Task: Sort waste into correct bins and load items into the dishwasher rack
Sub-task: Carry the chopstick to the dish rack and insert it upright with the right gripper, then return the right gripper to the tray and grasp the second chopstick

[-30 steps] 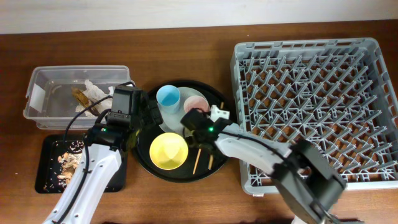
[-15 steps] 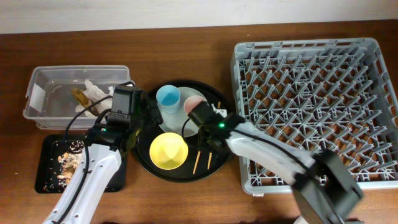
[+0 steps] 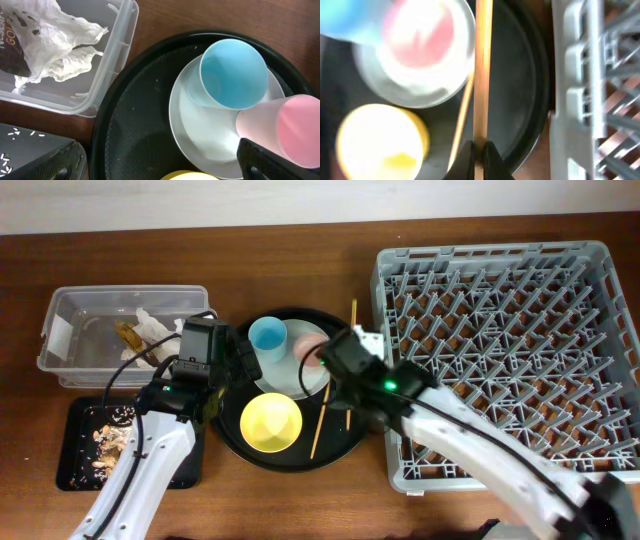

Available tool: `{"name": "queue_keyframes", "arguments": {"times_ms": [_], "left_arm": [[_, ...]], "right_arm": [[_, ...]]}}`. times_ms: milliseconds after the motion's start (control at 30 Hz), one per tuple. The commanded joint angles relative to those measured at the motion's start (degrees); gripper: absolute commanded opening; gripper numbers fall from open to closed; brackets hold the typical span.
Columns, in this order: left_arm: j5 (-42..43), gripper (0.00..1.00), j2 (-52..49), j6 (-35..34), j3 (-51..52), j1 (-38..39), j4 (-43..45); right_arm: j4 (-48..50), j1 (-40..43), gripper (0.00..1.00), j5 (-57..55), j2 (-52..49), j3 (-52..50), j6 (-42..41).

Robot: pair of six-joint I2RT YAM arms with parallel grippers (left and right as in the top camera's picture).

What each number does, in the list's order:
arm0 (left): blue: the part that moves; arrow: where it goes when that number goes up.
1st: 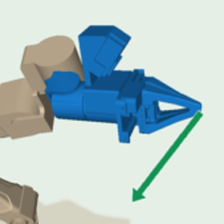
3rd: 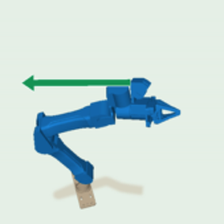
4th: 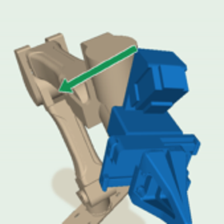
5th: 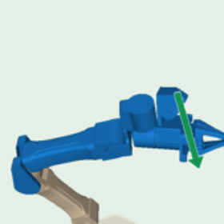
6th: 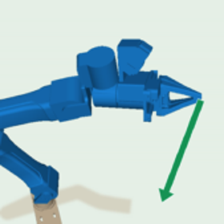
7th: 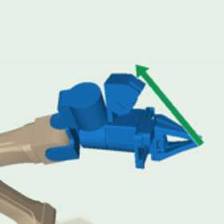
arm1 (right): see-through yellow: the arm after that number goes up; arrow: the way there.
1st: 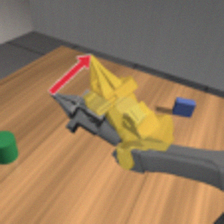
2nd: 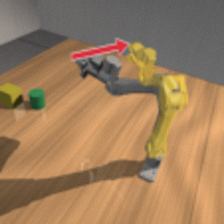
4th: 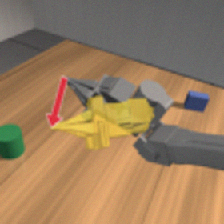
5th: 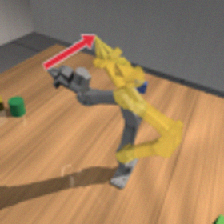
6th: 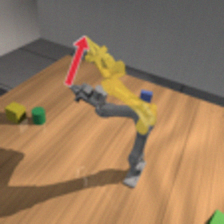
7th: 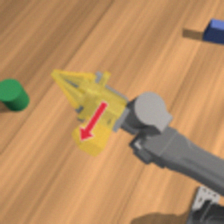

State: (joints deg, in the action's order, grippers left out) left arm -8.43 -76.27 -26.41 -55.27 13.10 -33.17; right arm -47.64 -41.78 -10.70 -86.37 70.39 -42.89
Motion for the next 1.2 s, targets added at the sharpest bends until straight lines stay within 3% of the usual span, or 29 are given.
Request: {"name": "queue_keyframes", "arguments": {"times_ms": [0, 133, 267, 367, 567, 933, 1167], "left_arm": [[-0.4, 0.99, 0.5, 0.3, -0.8, -0.2, 0.1], [-0.4, 0.99, 0.5, 0.3, -0.8, -0.2, 0.1], [-0.4, 0.99, 0.5, 0.3, -0.8, -0.2, 0.1], [-0.4, 0.99, 0.5, 0.3, -0.8, -0.2, 0.1], [-0.4, 0.99, 0.5, 0.3, -0.8, -0.2, 0.1], [-0.4, 0.99, 0.5, 0.3, -0.8, -0.2, 0.1], [-0.4, 0.99, 0.5, 0.3, -0.8, -0.2, 0.1]], "right_arm": [[-3.0, -0.1, 0.04, -7.0, 8.9, 0.7, 11.3], [-7.0, 6.6, 0.04, -11.5, 10.5, 0.7, 21.2], [-7.0, 18.9, 0.04, 4.4, 7.9, 0.7, 30.3], [-5.2, 22.7, 0.04, 7.1, 2.1, 0.7, 30.7], [2.1, 22.7, 0.05, 10.0, -7.1, 0.7, 28.9], [1.7, 22.8, 0.05, -0.2, -7.8, 0.3, 28.9], [3.7, 22.8, 0.06, -0.4, -10.7, 0.3, 28.9]]}}
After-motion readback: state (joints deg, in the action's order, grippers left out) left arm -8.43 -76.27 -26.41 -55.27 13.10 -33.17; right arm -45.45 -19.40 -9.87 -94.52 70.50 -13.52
